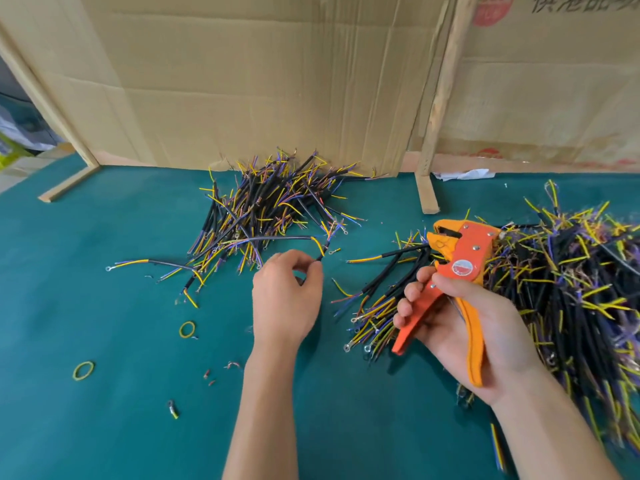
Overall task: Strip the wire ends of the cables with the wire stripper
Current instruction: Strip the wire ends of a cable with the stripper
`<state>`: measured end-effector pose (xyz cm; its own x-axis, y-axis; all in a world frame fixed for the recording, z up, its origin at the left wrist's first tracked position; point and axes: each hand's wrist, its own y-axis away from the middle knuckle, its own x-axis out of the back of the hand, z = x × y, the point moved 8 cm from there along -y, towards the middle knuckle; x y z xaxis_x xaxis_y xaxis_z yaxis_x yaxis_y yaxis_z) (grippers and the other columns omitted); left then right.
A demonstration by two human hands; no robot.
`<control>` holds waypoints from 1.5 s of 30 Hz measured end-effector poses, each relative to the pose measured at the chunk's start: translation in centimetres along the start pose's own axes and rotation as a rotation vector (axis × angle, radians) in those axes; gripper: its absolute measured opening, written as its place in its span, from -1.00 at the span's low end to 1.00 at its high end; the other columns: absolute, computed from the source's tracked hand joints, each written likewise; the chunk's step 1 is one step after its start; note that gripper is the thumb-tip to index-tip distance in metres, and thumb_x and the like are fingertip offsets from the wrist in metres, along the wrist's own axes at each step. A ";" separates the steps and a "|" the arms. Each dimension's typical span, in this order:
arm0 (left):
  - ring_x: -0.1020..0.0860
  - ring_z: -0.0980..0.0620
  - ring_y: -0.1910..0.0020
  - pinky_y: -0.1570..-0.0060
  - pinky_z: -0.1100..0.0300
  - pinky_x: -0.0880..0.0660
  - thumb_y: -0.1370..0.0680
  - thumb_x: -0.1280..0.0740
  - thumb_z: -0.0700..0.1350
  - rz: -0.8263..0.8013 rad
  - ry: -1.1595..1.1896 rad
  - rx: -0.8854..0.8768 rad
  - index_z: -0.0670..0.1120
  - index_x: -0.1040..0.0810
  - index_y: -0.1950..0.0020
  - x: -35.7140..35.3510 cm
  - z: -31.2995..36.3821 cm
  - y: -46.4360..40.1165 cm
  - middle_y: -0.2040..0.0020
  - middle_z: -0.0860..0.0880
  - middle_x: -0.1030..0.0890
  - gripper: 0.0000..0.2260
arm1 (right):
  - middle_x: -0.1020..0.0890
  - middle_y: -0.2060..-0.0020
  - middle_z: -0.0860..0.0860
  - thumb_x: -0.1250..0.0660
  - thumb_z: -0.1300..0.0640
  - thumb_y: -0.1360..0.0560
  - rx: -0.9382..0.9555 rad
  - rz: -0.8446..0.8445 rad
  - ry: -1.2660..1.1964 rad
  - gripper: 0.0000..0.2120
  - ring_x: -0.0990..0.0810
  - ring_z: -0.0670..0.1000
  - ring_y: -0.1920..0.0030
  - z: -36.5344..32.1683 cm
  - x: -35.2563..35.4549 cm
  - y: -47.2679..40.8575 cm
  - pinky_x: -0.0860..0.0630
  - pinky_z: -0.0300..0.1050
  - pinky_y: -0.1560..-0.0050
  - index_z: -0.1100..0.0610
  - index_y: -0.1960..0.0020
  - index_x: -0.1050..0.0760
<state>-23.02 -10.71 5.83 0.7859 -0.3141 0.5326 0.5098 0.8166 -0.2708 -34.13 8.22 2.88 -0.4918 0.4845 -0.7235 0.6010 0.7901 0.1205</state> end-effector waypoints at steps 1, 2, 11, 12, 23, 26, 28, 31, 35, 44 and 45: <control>-0.62 0.02 0.25 0.12 0.17 -0.51 -0.55 -0.40 -0.06 -0.024 0.039 -0.004 -0.01 -0.62 0.17 -0.3 0.2 0.1 0.31 0.10 -0.63 -0.89 | -0.56 0.23 0.19 -0.51 0.19 -0.31 0.001 0.008 0.006 -0.76 -0.59 0.19 0.26 -0.1 -0.2 0.2 -0.62 0.09 0.20 0.21 0.05 -0.60; -0.63 0.03 0.30 0.17 0.21 -0.51 -0.55 -0.41 -0.06 -0.057 0.091 -0.008 -0.01 -0.60 0.19 -0.6 0.4 0.1 0.35 0.10 -0.62 -0.87 | -0.56 0.22 0.21 -0.49 0.18 -0.32 0.003 0.011 0.015 -0.73 -0.59 0.20 0.25 -0.1 -0.3 0.3 -0.62 0.10 0.19 0.23 0.02 -0.59; -0.67 0.06 0.25 0.35 0.31 -0.50 -0.55 -0.20 -0.43 -0.198 0.472 0.042 0.05 -0.61 -0.18 -1.7 1.0 0.3 0.08 -0.04 -0.66 -0.56 | -0.55 0.21 0.23 -0.48 0.17 -0.29 -0.016 0.020 0.081 -0.62 -0.57 0.22 0.25 -0.2 -1.1 0.8 -0.62 0.11 0.20 0.28 -0.07 -0.56; -0.68 0.06 0.24 0.34 0.31 -0.50 -0.54 -0.20 -0.45 -0.192 0.488 0.048 0.03 -0.61 -0.16 -1.6 1.0 0.3 0.10 -0.04 -0.65 -0.56 | -0.55 0.21 0.23 -0.49 0.17 -0.29 -0.014 0.022 0.079 -0.61 -0.57 0.22 0.25 -0.3 -1.1 0.8 -0.62 0.11 0.20 0.28 -0.08 -0.56; -0.56 0.09 0.36 0.37 0.33 -0.38 -0.59 -0.34 -0.28 -0.146 0.533 -0.024 0.02 -0.59 0.01 -1.8 1.9 0.5 0.26 0.02 -0.57 -0.82 | -0.60 0.10 0.39 -0.48 0.20 -0.37 -0.116 -0.072 0.145 -0.46 -0.60 0.29 0.22 0.6 -2.2 1.2 -0.60 0.17 0.19 0.28 -0.32 -0.48; -0.61 0.07 0.33 0.36 0.33 -0.39 -0.58 -0.35 -0.30 -0.124 0.537 -0.032 -0.02 -0.58 0.05 -1.8 2.1 0.5 0.26 0.02 -0.58 -0.82 | -0.59 -0.04 0.49 -0.63 0.16 -0.27 -0.156 -0.115 0.151 -0.29 -0.62 0.32 0.20 1.0 -2.7 1.3 -0.60 0.22 0.15 0.22 -0.36 -0.45; -0.63 0.06 0.32 0.33 0.27 -0.41 -0.57 -0.36 -0.31 -0.114 0.529 -0.044 -0.02 -0.57 0.07 -1.9 2.3 0.6 0.26 0.05 -0.60 -0.82 | -0.57 -0.13 0.52 -0.58 0.18 -0.34 -0.179 -0.136 0.149 -0.35 -0.65 0.34 0.16 1.2 -2.9 1.4 -0.61 0.23 0.09 0.20 -0.37 -0.46; -0.63 0.07 0.32 0.31 0.24 -0.41 -0.56 -0.37 -0.31 -0.084 0.514 -0.048 -0.01 -0.59 0.10 -2.0 2.3 0.7 0.25 0.08 -0.62 -0.81 | -0.56 -0.21 0.48 -0.43 0.20 -0.48 -0.193 -0.162 0.150 -0.51 -0.67 0.34 0.06 1.5 -2.9 1.4 -0.61 0.27 -0.05 0.18 -0.40 -0.48; -0.64 0.10 0.32 0.32 0.33 -0.43 -0.55 -0.39 -0.31 -0.048 0.527 -0.072 0.00 -0.62 0.14 -1.9 2.9 0.8 0.27 0.09 -0.64 -0.80 | -0.64 -0.09 0.35 -0.62 0.08 -0.37 -0.200 -0.142 0.159 -0.40 -0.67 0.31 0.09 1.9 -2.8 1.0 -0.58 0.35 -0.09 0.18 -0.36 -0.56; -0.64 0.11 0.31 0.27 0.34 -0.47 -0.54 -0.40 -0.33 -0.077 0.538 -0.102 -0.06 -0.64 0.13 -2.4 3.8 1.1 0.28 0.08 -0.66 -0.82 | -0.57 0.18 0.27 -0.49 0.24 -0.45 -0.152 -0.177 0.284 -0.58 -0.58 0.22 0.23 1.8 -3.3 1.3 -0.59 0.13 0.17 0.23 -0.30 -0.56; -0.64 0.10 0.31 0.25 0.31 -0.50 -0.53 -0.40 -0.33 -0.082 0.537 -0.101 -0.06 -0.64 0.13 -2.4 3.8 1.2 0.27 0.08 -0.66 -0.83 | -0.56 0.20 0.26 -0.48 0.26 -0.45 -0.145 -0.171 0.290 -0.61 -0.57 0.22 0.24 1.8 -3.3 1.3 -0.59 0.13 0.19 0.24 -0.26 -0.57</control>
<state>-25.68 -7.15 7.25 0.7970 -0.5990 0.0782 0.5868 0.7369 -0.3358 -30.63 6.95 4.20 -0.7482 0.4106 -0.5211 0.4093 0.9039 0.1244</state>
